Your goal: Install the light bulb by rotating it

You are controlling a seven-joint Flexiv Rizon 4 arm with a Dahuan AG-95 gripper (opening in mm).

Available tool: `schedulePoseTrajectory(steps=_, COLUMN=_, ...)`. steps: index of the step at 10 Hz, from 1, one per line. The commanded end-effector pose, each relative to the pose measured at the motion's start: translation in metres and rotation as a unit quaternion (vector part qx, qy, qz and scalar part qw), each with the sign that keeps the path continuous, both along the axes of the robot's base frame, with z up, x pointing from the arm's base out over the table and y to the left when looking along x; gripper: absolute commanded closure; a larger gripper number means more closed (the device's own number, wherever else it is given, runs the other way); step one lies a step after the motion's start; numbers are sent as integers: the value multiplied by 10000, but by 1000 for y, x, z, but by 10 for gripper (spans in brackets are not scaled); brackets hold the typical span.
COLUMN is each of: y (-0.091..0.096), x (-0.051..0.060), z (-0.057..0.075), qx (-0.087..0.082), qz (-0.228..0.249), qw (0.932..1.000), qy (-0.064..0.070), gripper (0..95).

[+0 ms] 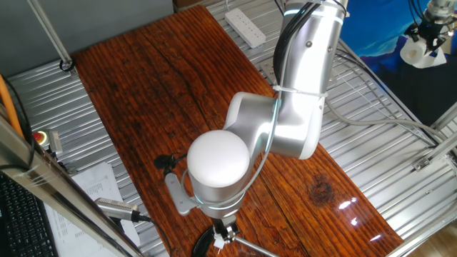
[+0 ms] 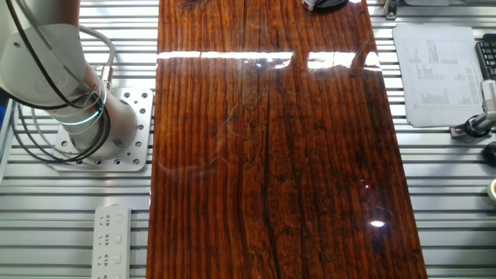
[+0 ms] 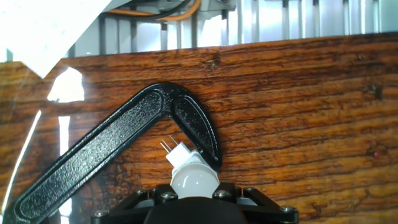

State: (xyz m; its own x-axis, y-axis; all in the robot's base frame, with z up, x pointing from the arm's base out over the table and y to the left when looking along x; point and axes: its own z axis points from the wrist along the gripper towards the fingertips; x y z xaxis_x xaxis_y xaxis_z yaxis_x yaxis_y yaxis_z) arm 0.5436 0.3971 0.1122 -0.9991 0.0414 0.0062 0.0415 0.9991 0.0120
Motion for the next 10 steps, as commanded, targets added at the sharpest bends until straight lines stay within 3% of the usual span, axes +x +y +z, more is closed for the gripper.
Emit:
schedulePoseTrajectory(steps=1, y=0, x=0, z=0, qx=10, qz=-282, qw=9996, qy=7, gripper=760)
schedulePoseTrajectory(steps=7, y=0, x=0, z=0, qx=-21, qz=-617, qw=9981, qy=16, gripper=760)
schedulePoseTrajectory(steps=10, y=0, x=0, z=0, qx=-5, qz=-539, qw=9985, qy=9, gripper=760)
